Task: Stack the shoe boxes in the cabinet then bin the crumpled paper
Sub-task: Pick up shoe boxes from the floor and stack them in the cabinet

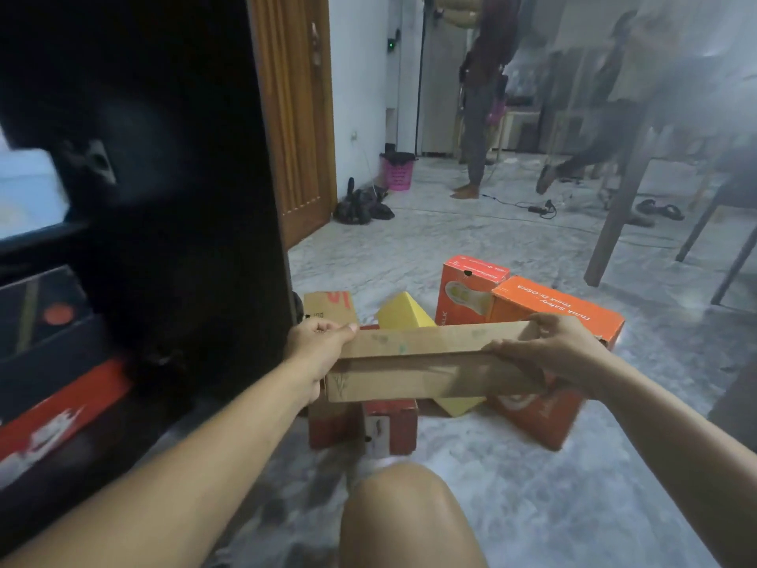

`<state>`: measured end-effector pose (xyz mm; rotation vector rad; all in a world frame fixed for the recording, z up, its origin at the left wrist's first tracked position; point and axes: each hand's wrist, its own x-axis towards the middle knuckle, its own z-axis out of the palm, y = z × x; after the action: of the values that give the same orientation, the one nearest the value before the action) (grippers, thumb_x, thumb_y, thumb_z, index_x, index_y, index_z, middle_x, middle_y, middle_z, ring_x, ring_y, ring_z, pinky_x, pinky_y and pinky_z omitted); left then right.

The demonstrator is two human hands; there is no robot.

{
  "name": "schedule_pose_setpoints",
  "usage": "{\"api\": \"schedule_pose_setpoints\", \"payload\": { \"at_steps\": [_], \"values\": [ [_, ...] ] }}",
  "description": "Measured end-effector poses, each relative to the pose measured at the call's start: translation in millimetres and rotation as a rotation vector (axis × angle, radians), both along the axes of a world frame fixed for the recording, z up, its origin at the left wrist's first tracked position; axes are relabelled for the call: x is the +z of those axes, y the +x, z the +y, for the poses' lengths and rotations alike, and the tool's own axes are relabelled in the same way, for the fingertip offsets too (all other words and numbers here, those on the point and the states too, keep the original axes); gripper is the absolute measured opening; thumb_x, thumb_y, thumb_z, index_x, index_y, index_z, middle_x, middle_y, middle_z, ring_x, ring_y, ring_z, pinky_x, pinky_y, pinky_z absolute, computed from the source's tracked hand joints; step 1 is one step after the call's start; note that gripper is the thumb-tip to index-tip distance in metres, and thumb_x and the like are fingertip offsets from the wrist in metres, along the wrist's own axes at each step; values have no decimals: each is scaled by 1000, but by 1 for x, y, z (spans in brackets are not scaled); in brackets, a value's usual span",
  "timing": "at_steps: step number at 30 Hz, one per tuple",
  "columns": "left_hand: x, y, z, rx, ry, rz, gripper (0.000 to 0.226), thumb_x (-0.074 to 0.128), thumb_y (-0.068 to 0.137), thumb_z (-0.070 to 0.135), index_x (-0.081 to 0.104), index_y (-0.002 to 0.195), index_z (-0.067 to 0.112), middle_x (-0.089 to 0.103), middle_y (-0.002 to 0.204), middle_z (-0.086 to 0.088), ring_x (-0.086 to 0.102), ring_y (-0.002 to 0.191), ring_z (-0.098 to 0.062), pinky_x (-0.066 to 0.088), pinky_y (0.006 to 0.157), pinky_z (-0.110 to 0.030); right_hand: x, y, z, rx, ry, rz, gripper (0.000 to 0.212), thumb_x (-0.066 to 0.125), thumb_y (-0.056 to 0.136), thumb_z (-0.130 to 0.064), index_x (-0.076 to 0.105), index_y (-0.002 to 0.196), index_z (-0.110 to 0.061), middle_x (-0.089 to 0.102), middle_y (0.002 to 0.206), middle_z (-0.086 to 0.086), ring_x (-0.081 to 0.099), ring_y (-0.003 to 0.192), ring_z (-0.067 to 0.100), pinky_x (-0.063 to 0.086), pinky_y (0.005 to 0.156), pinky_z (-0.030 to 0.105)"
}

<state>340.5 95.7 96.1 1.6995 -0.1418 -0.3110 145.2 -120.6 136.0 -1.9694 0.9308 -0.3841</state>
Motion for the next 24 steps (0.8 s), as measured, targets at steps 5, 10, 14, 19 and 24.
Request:
{"api": "schedule_pose_setpoints", "payload": {
  "at_steps": [5,10,14,19,24],
  "values": [
    [33,3,62,121,-62,-34,27,79,73,29,67,90,10,63,86,2,51,76,-13,35,60,-29,32,23,45,92,-1,-146,50,81,77,-32,58,118,-12,72,77,20,63,51,28,51,47,40],
    [67,3,124,185,-132,-55,15,80,71,21,72,80,12,64,86,-1,54,78,-16,39,61,-29,52,51,89,135,23,-269,55,76,81,-40,55,122,-10,70,89,14,70,66,36,57,52,51],
    [92,7,177,208,-97,-96,12,79,64,21,73,69,12,69,88,-7,61,92,-28,48,76,-39,76,68,124,231,71,-243,49,76,83,-28,57,124,-9,63,102,9,65,87,29,59,56,55],
    [122,4,236,184,-59,-170,35,78,53,27,71,83,10,69,97,-7,60,99,-27,43,77,-36,103,87,163,432,36,-222,14,73,83,-18,61,77,-18,68,97,15,67,92,34,58,70,61],
    [151,3,278,202,-79,-247,28,79,61,21,72,88,15,72,95,-5,63,98,-24,44,79,-34,128,116,190,576,1,-201,26,79,79,-30,71,94,-11,72,97,15,70,89,32,60,71,56]
  ]
}}
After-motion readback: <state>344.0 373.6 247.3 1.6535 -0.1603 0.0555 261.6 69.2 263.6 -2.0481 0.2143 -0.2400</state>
